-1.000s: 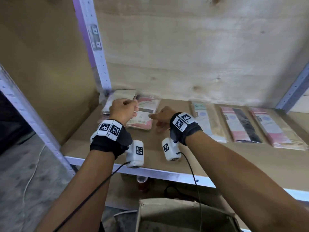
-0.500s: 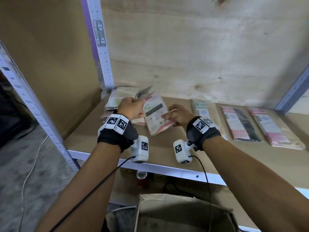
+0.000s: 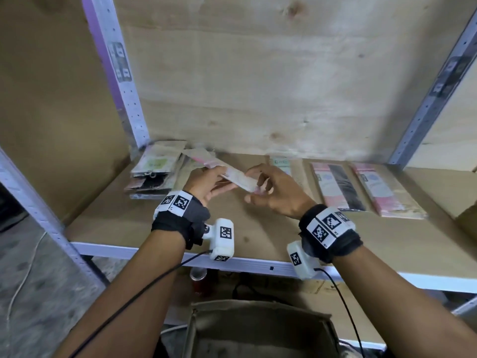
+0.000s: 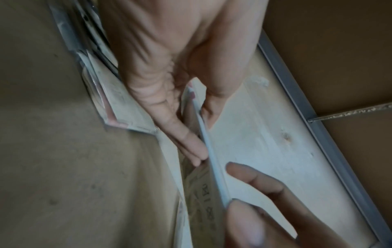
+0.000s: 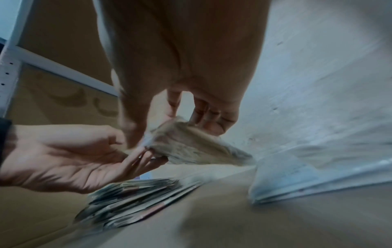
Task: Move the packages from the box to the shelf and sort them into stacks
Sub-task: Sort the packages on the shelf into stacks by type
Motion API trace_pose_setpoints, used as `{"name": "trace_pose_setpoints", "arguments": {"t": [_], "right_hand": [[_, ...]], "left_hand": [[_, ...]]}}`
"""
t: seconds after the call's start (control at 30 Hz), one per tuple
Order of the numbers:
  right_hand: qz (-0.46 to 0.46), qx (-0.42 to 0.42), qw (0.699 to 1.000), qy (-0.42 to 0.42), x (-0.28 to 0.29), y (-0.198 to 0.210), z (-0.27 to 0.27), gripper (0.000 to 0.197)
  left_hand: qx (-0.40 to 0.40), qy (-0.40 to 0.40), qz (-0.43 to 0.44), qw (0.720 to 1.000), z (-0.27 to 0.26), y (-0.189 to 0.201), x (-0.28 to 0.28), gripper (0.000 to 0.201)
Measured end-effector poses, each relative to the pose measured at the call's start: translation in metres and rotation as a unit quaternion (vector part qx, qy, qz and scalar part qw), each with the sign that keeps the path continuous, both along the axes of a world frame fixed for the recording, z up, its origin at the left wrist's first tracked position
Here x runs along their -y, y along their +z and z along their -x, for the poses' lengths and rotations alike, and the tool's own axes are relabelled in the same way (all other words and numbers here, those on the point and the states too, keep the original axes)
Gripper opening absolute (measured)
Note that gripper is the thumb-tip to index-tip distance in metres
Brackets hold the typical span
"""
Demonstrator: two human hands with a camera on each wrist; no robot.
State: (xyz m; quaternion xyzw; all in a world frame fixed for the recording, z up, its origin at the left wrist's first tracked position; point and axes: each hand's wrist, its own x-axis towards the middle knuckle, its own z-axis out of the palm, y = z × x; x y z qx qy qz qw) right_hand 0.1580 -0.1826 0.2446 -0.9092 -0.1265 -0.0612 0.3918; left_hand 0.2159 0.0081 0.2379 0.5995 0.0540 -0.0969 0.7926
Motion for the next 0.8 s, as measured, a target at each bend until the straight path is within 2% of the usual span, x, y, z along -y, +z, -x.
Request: {"name": "trace_pose_setpoints", "arguments": {"t": [0.07, 0.2, 0.33, 0.4, 0.5, 0.6, 0.7, 0.8], "right_hand": [[-0.019, -0.005, 1.000, -0.022, 0.008, -0.003, -0.001, 0.056], [-0.016, 0.007, 0.991, -0.129, 0.034, -0.003, -0.007, 0.054], [-0.105, -0.153, 0.976, -0.111, 0.056, -0.007, -0.004, 0.041], [-0.166, -0.188, 0.964, -0.090, 0.061, -0.009, -0.001, 0.035], [-0.205, -0.188, 0.957, -0.080, 0.069, -0.010, 0.003, 0.035], [-0.232, -0.183, 0.952, -0.081, 0.074, -0.008, 0.007, 0.032], [-0.262, -0.160, 0.945, -0.111, 0.082, -0.009, 0.008, 0.036], [-0.327, -0.133, 0.917, -0.188, 0.093, -0.010, 0.005, 0.045]], "left_hand": [[0.008, -0.004, -0.015, 1.000, -0.003, -0.003, -0.001, 0.015], [0.028, -0.051, -0.008, 0.998, -0.002, -0.008, 0.004, 0.013], [0.037, -0.109, -0.006, 0.993, 0.003, -0.011, 0.013, 0.021], [0.036, -0.091, -0.017, 0.995, 0.003, -0.013, 0.016, 0.028], [0.047, 0.015, -0.024, 0.998, 0.000, -0.013, 0.015, 0.027], [0.081, 0.081, -0.086, 0.990, -0.003, -0.014, 0.002, 0.026], [0.087, 0.091, -0.125, 0.984, -0.005, -0.012, -0.008, 0.023], [0.086, 0.035, -0.119, 0.989, -0.005, -0.010, -0.009, 0.009]]}}
